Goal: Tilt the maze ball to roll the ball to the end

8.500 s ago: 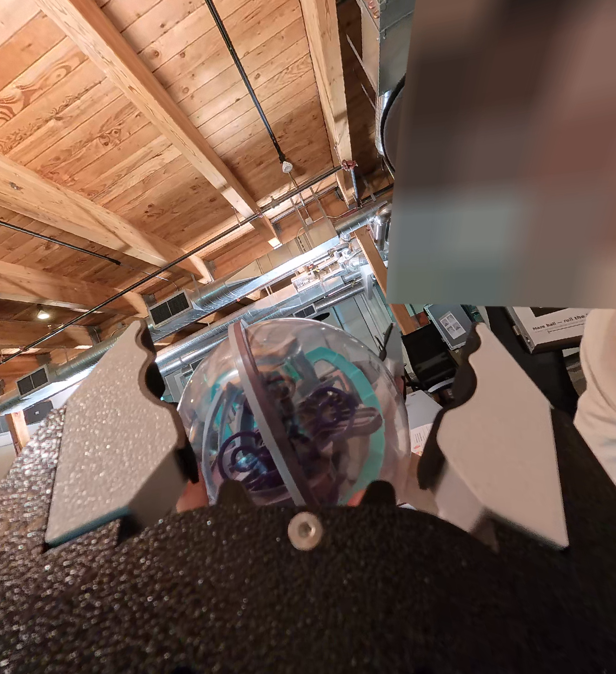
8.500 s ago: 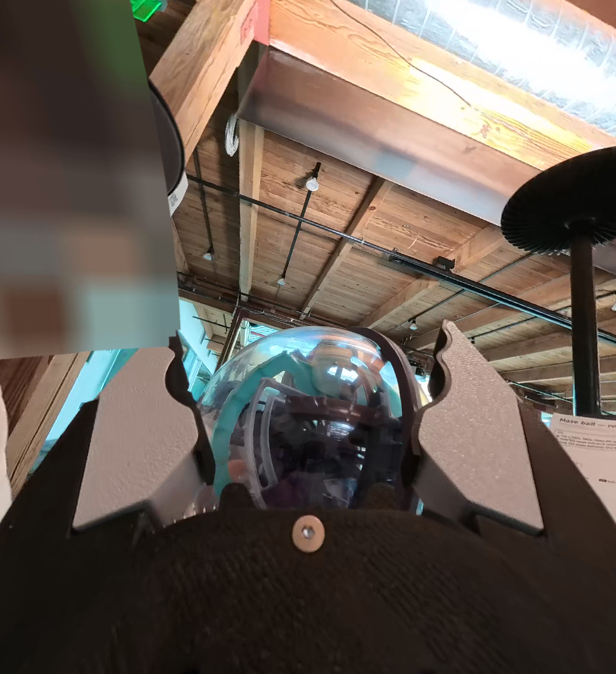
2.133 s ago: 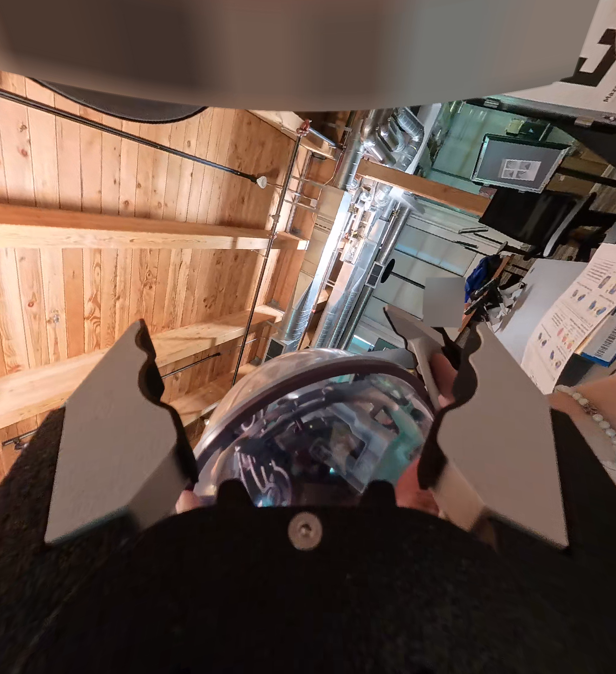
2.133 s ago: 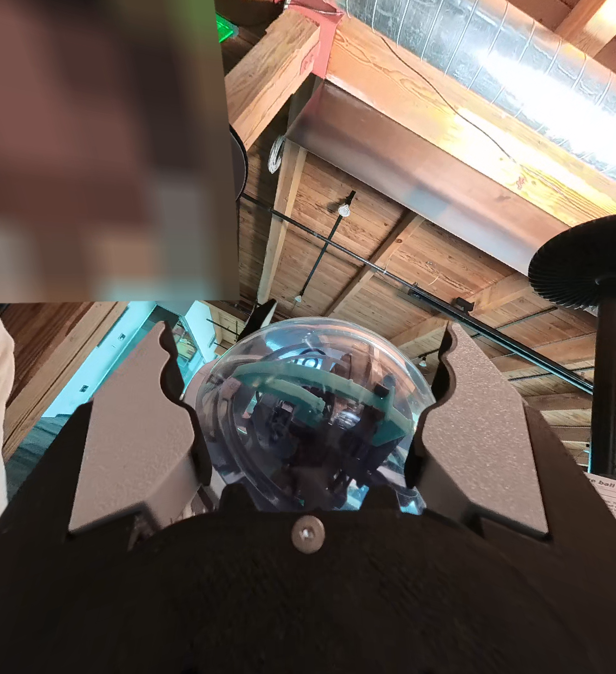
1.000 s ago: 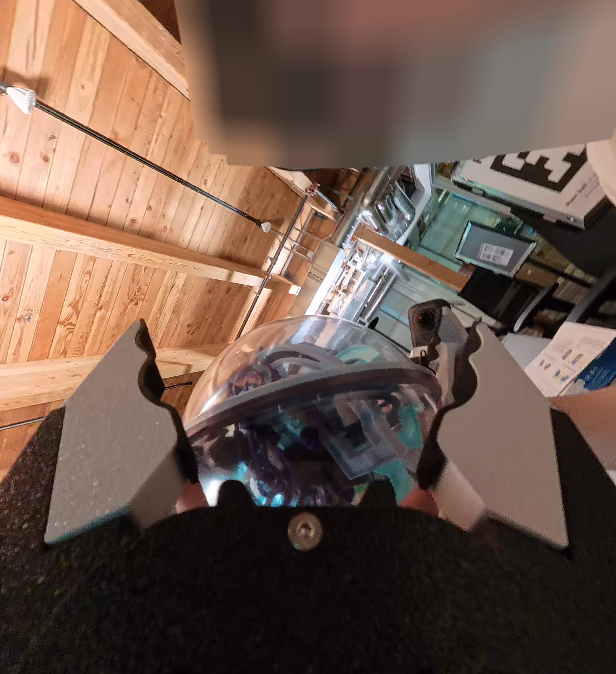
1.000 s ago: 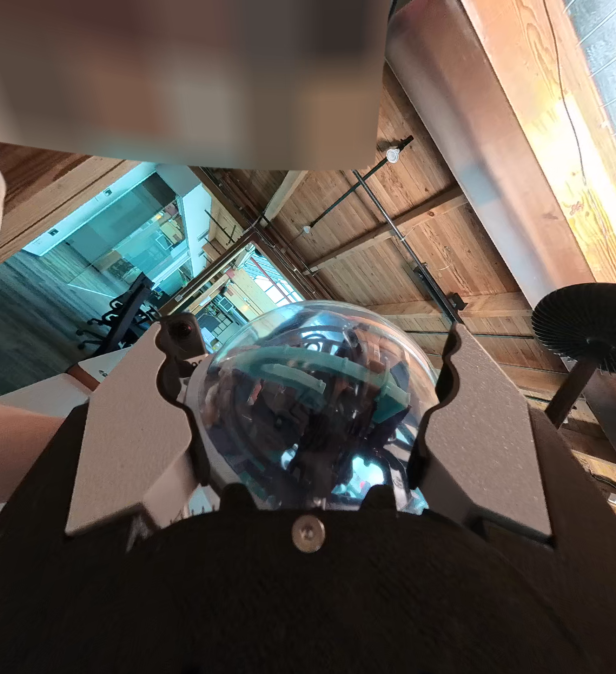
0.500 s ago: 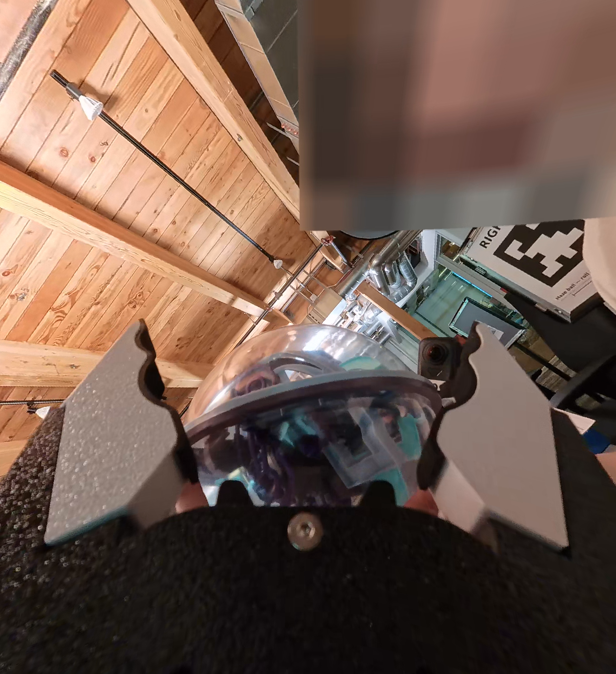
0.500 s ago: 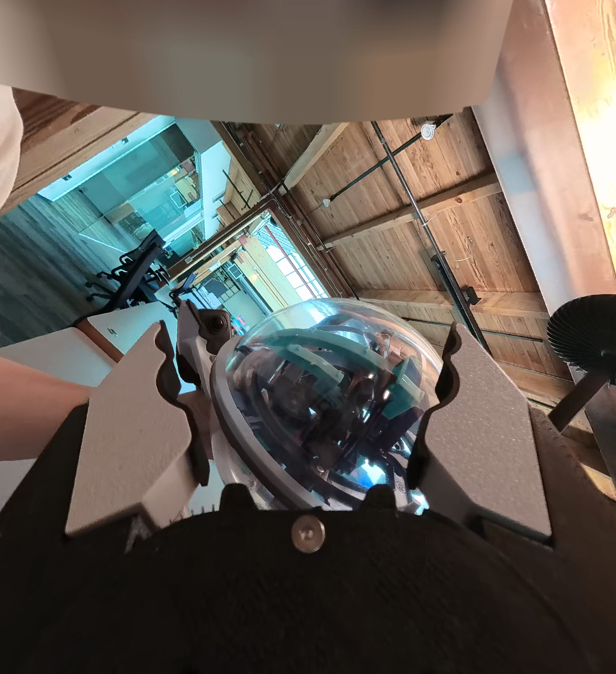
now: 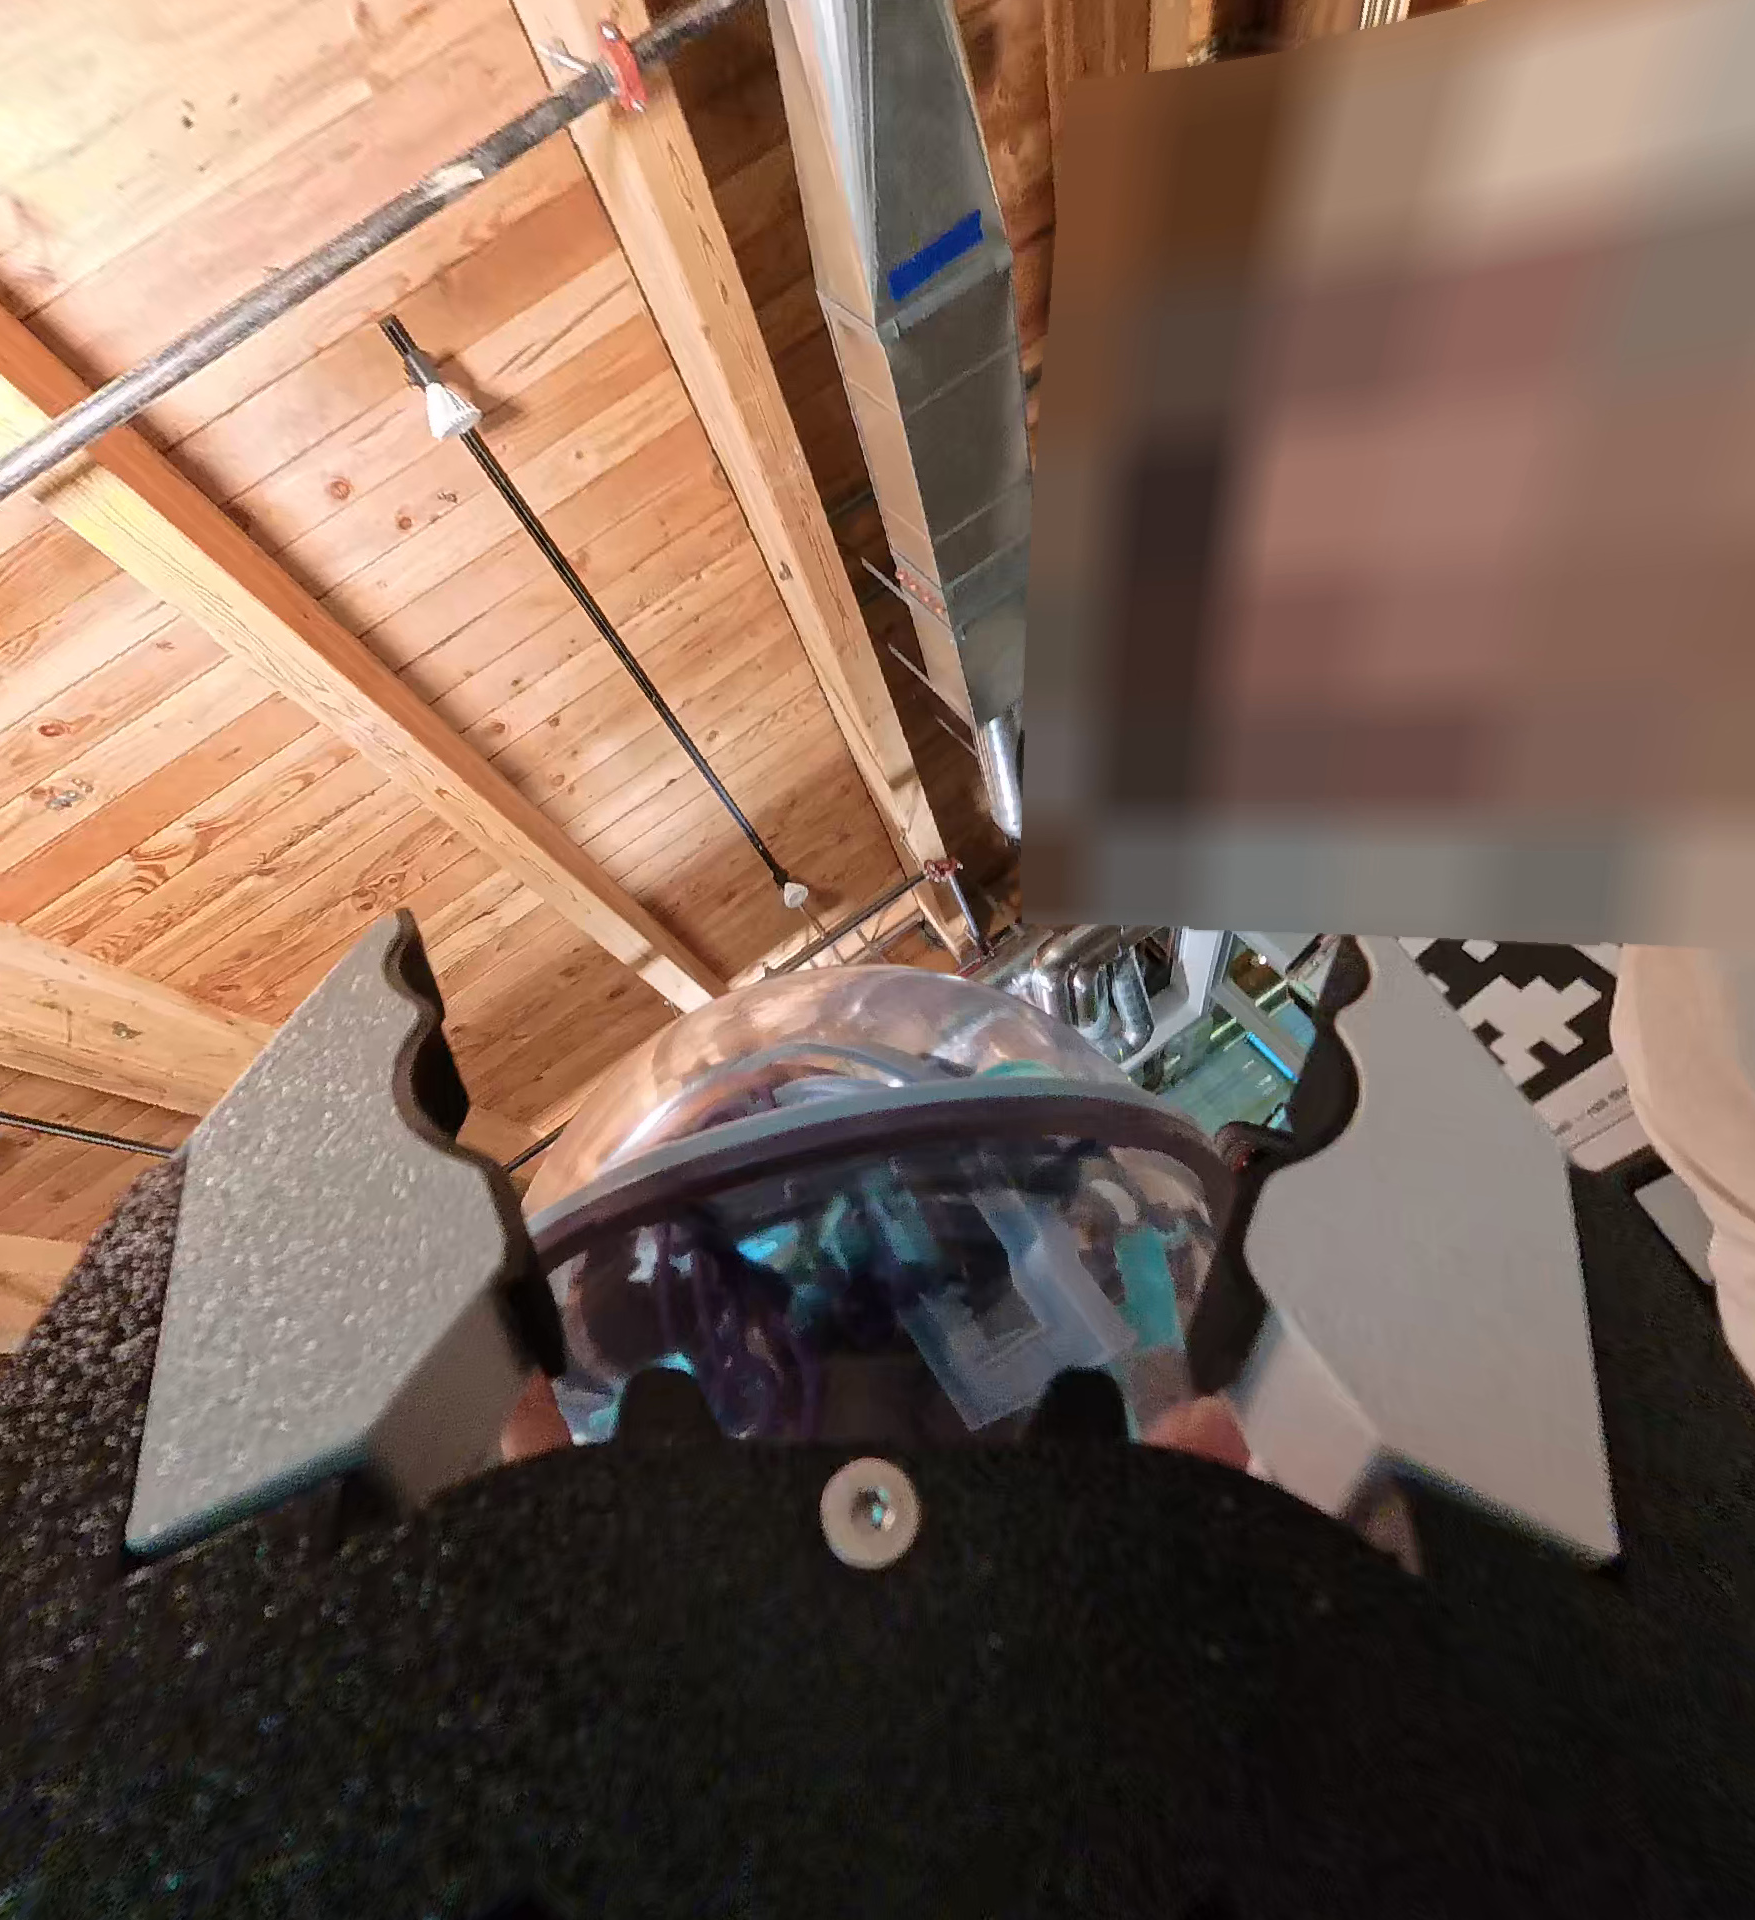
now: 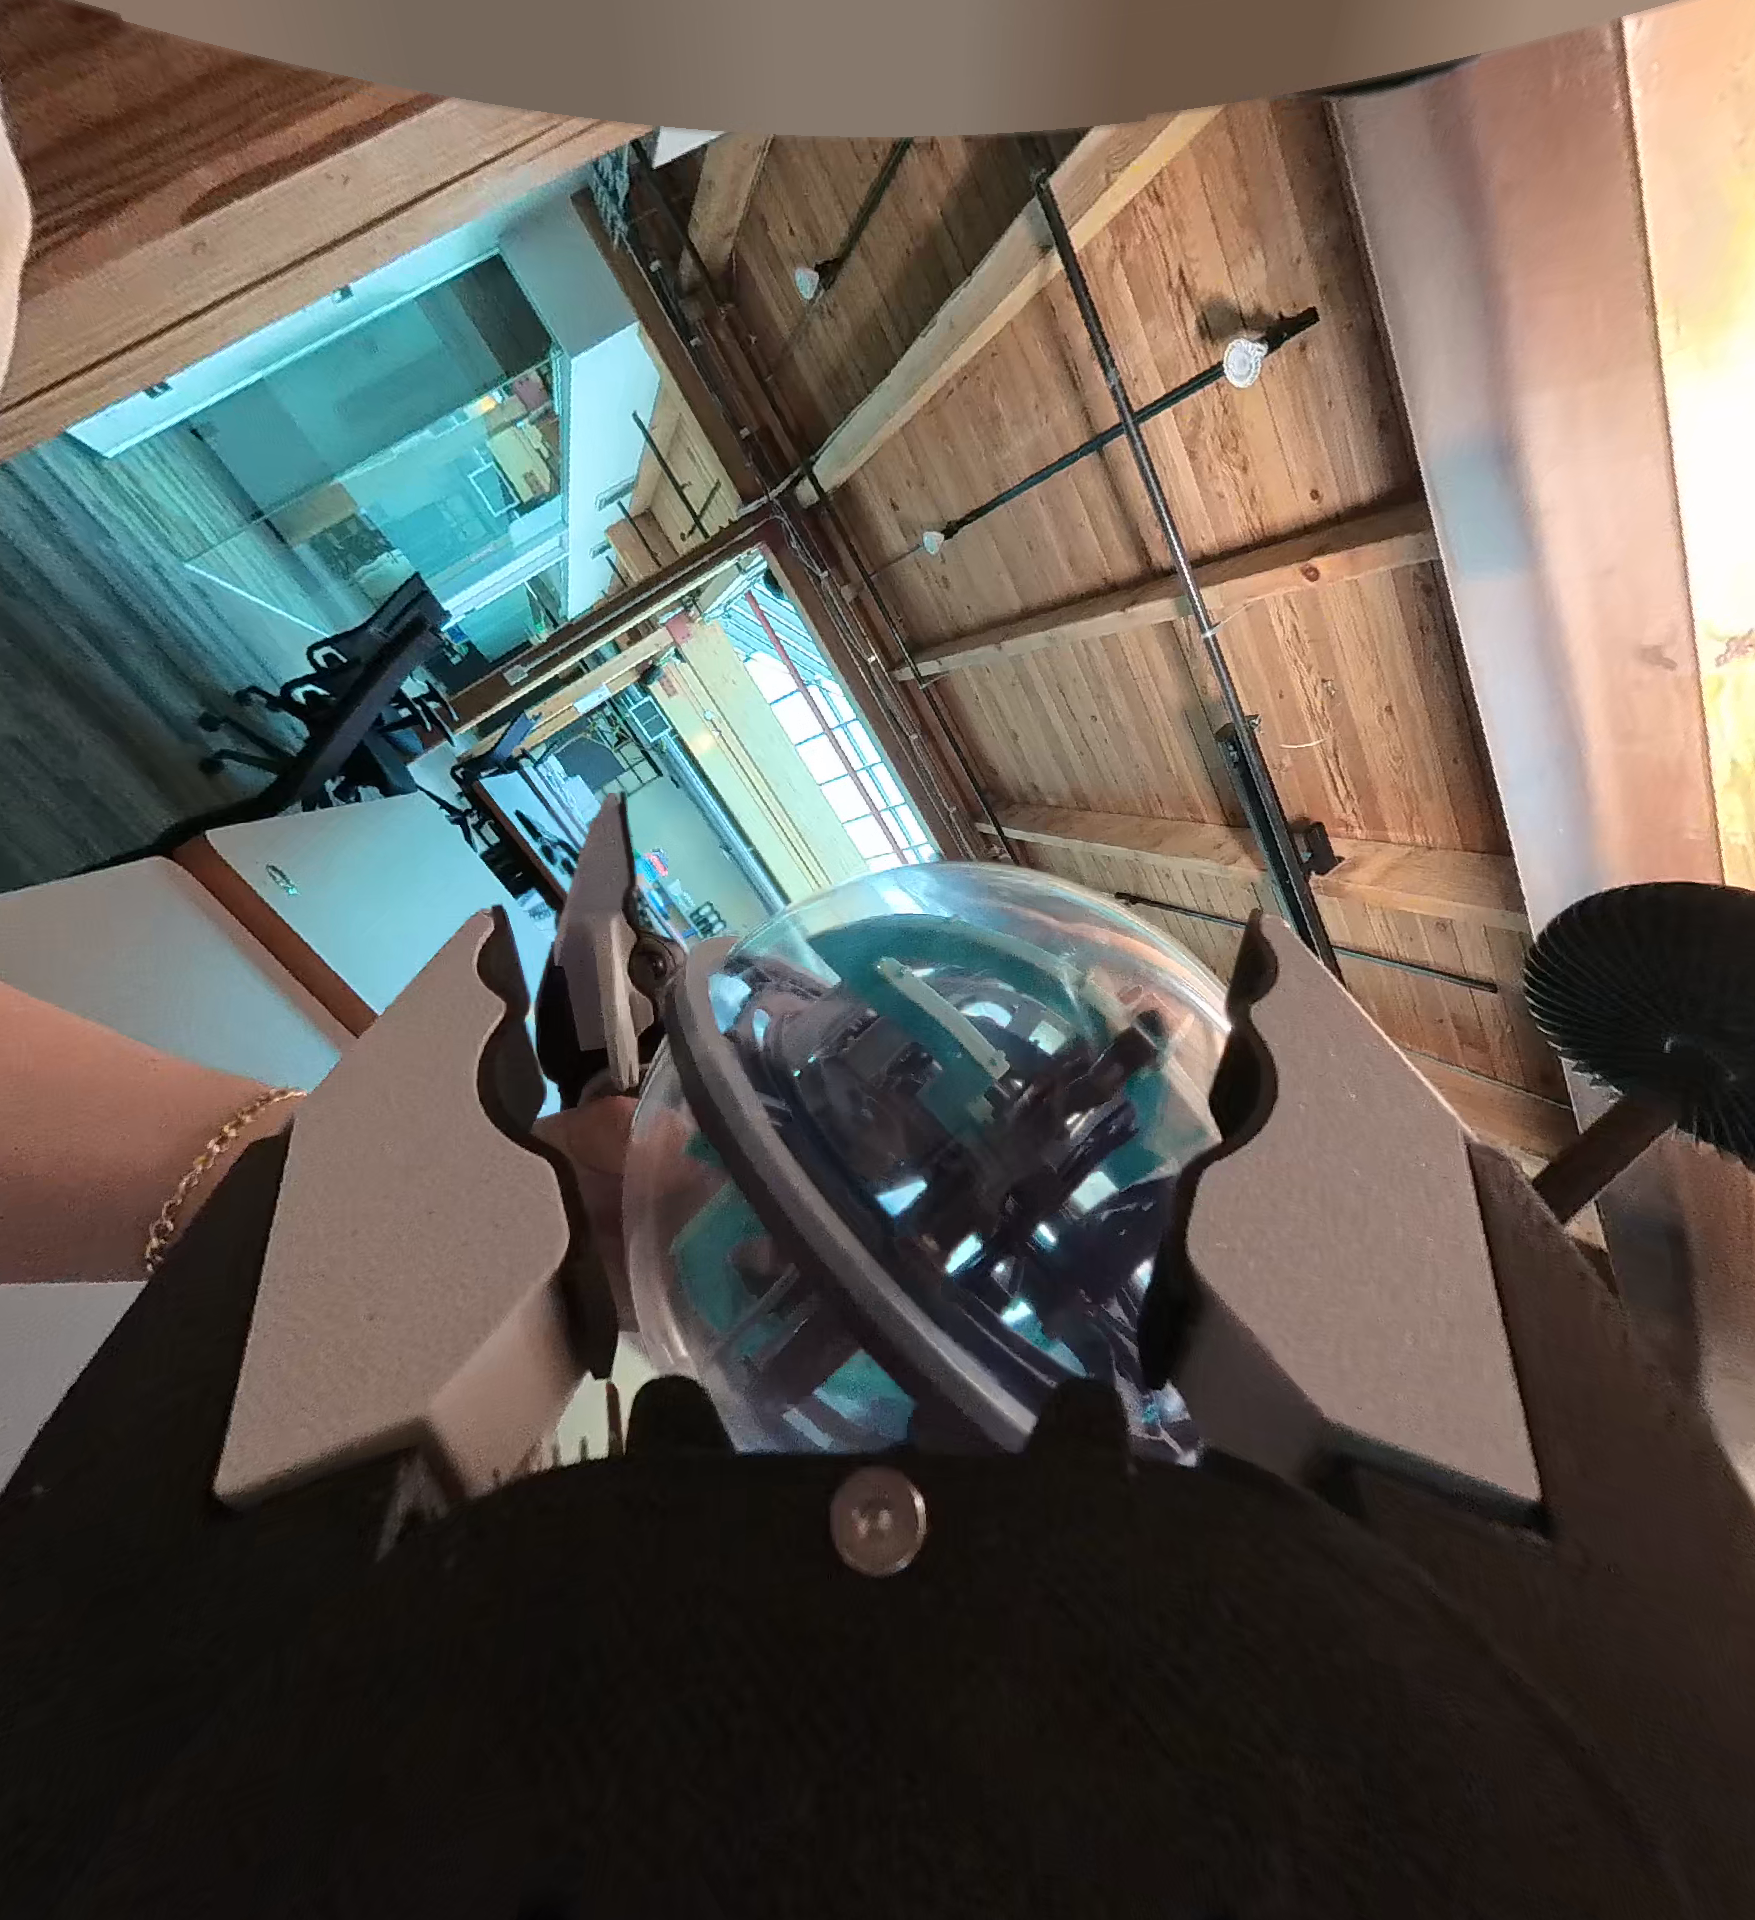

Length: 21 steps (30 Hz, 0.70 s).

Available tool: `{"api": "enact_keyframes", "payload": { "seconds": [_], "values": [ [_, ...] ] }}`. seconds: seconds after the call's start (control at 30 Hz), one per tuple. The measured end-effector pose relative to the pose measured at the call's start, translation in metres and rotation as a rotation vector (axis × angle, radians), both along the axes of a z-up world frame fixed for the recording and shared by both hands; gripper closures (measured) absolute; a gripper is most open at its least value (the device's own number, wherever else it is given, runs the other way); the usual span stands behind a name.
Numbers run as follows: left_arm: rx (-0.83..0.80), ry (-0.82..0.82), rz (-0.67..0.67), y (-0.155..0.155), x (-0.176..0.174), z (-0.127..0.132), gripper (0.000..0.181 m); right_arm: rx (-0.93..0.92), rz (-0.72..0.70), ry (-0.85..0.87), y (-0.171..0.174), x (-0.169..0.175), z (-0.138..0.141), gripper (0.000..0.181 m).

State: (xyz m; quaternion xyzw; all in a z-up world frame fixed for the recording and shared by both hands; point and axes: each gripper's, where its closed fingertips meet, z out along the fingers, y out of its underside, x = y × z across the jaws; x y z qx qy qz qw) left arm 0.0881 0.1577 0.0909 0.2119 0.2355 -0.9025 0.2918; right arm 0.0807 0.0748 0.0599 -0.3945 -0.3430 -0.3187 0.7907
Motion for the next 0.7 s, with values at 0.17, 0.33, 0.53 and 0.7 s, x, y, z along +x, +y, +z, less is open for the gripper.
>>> {"api": "enact_keyframes", "payload": {
  "seconds": [0.17, 0.33, 0.53, 0.7],
  "values": [
    [-0.040, 0.031, -0.080, 0.014, 0.004, 0.000, 0.024, -0.009, 0.043, -0.002, 0.000, -0.007, -0.001, 0.057],
    [-0.080, 0.060, -0.169, 0.026, 0.008, 0.000, 0.024, 0.039, 0.068, 0.019, -0.004, -0.010, 0.005, 0.062],
    [-0.071, 0.075, -0.242, 0.029, 0.011, -0.004, 0.024, 0.133, 0.083, 0.084, -0.015, -0.002, 0.020, 0.067],
    [-0.040, 0.063, -0.265, 0.023, 0.009, -0.008, 0.024, 0.107, 0.026, 0.046, -0.008, -0.002, 0.015, 0.066]
  ]
}}
